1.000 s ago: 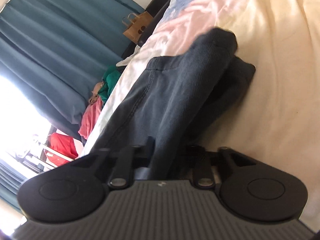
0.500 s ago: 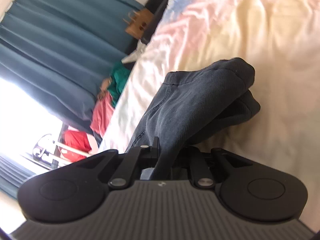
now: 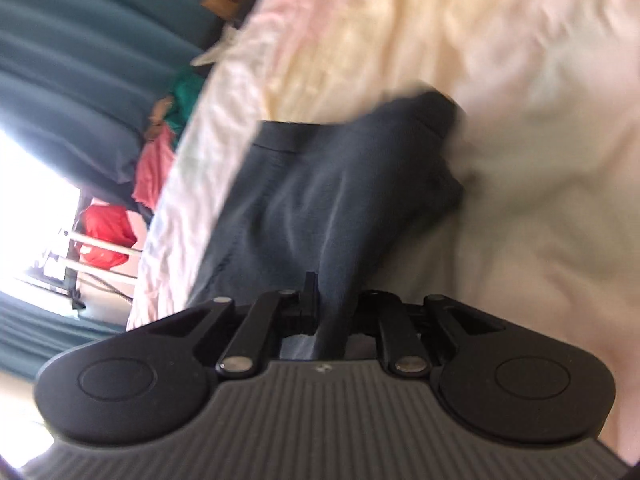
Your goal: Fold clothes
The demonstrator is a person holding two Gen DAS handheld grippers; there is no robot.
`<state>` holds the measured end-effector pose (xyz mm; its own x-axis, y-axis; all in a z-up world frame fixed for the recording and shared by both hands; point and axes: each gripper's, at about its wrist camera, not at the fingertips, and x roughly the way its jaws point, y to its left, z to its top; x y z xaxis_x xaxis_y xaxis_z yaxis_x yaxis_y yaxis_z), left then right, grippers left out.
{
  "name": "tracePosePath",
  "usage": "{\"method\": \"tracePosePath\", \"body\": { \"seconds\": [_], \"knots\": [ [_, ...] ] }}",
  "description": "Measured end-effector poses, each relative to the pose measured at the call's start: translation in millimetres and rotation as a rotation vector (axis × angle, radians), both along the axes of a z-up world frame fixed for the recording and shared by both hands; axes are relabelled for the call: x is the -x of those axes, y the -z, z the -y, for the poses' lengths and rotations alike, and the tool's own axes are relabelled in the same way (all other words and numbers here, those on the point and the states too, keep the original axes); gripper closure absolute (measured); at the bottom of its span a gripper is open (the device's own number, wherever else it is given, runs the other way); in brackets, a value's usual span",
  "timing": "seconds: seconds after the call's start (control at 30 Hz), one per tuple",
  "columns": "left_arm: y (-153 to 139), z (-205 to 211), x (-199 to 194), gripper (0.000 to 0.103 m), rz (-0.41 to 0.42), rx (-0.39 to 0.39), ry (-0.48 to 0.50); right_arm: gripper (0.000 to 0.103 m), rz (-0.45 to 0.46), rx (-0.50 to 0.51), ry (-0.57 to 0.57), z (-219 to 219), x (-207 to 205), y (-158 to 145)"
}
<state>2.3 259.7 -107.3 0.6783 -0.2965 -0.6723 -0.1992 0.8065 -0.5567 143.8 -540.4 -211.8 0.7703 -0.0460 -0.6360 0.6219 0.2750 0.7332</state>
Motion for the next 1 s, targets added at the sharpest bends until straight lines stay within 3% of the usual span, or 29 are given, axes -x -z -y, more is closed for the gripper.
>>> {"method": "tracePosePath", "body": {
  "seconds": [0.1,0.17,0.2,0.3,0.37,0.43,0.57,0.67,0.77,0.83,0.9,1.0],
  "knots": [
    [-4,8,5,0.071,-0.034,-0.028,0.060,0.078,-0.017,-0.015,0.044,3,10,0],
    [-15,19,19,0.044,-0.054,-0.124,0.133,0.067,-0.051,0.018,0.087,2,18,-5],
    [-20,25,23,0.040,-0.063,-0.189,0.179,0.056,-0.070,0.043,0.127,0,24,-9],
    [-38,48,50,0.037,-0.060,-0.378,0.313,0.051,-0.085,0.089,0.198,-4,36,-23],
    [-50,65,70,0.027,-0.027,-0.491,0.369,0.051,-0.066,0.124,0.177,-8,36,-33],
    [-60,88,82,0.025,0.035,-0.589,0.415,0.051,-0.038,0.158,0.147,-13,35,-43],
    [-66,148,79,0.025,0.104,-0.688,0.529,0.051,-0.010,0.201,0.098,-25,28,-60],
    [-68,215,64,0.025,0.152,-0.802,0.696,0.051,0.027,0.182,0.051,-32,27,-65],
    [-69,269,45,0.023,0.223,-0.804,0.747,0.051,0.060,0.135,0.023,-35,28,-67],
    [-65,303,31,0.023,0.241,-0.746,0.829,0.051,0.067,0.105,-0.007,-40,29,-66],
    [-51,341,17,0.023,0.256,-0.769,0.883,0.051,0.069,0.070,-0.044,-44,28,-63],
    [-19,391,-11,0.023,0.172,-0.726,0.883,0.051,0.045,0.001,-0.117,-54,20,-55]
  ]
}}
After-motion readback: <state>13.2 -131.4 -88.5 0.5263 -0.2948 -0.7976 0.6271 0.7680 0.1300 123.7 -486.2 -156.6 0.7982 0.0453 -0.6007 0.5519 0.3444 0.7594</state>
